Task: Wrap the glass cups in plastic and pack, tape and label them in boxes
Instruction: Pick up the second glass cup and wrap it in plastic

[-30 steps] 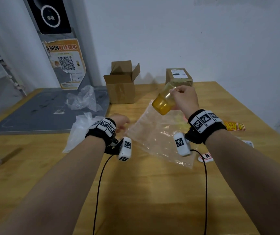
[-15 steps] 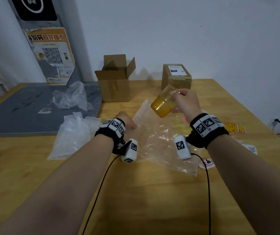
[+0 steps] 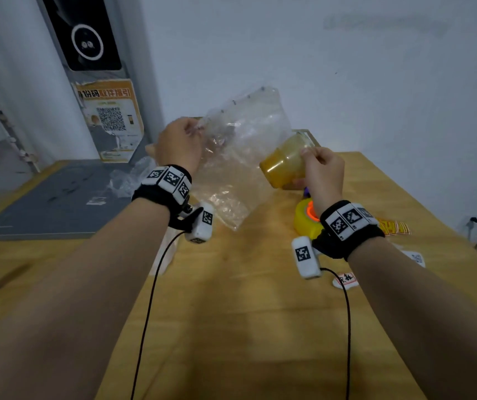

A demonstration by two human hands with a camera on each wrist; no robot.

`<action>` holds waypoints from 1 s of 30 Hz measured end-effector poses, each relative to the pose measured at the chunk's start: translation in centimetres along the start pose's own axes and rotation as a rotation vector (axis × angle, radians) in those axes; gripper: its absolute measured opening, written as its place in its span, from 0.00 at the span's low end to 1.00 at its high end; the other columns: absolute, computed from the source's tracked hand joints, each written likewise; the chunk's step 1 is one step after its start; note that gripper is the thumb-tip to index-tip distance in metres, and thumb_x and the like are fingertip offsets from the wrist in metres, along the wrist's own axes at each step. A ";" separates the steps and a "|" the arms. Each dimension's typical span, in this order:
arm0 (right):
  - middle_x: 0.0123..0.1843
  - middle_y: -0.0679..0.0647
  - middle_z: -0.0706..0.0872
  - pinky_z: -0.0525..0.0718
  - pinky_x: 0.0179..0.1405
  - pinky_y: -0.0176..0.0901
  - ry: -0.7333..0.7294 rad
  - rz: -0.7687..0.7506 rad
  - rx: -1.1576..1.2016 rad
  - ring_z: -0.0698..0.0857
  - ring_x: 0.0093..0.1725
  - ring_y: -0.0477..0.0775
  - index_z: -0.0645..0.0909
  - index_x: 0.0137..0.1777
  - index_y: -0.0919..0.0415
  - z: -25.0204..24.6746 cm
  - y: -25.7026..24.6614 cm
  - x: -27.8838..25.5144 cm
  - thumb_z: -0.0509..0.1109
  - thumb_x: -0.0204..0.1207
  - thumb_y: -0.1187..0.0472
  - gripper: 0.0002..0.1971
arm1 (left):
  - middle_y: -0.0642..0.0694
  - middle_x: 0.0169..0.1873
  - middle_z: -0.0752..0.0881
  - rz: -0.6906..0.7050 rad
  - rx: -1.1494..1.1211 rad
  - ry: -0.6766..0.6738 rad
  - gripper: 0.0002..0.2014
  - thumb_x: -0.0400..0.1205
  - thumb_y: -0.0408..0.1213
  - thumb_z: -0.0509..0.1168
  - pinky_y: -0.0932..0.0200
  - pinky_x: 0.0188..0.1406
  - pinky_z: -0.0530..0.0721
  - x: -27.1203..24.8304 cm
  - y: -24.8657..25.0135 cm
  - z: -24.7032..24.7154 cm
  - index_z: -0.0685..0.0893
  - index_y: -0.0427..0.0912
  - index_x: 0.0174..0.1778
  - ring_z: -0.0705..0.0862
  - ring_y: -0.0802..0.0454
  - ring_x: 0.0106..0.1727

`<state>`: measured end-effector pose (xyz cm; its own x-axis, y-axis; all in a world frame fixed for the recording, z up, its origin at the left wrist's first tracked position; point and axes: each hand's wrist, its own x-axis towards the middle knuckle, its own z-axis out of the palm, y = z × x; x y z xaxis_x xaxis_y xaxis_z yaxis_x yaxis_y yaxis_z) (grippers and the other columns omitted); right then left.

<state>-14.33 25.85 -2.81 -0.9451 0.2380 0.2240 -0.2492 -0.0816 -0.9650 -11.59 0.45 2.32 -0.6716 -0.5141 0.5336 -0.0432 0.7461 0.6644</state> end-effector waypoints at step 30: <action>0.64 0.55 0.83 0.80 0.68 0.54 -0.833 -0.325 -1.057 0.82 0.66 0.60 0.85 0.47 0.56 -0.7 -0.7 -2.3 0.74 0.83 0.52 0.09 | 0.69 0.34 0.85 0.250 -0.196 -0.254 0.08 0.82 0.33 0.71 0.79 0.44 0.76 -2.2 5.5 0.5 0.92 0.49 0.42 0.84 0.78 0.42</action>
<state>-11.86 26.03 -2.75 -0.8153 -0.5685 0.1098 -0.5575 0.7195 -0.4141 -10.67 5.93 4.56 -0.8058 -0.1880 0.5616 0.2699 0.7275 0.6308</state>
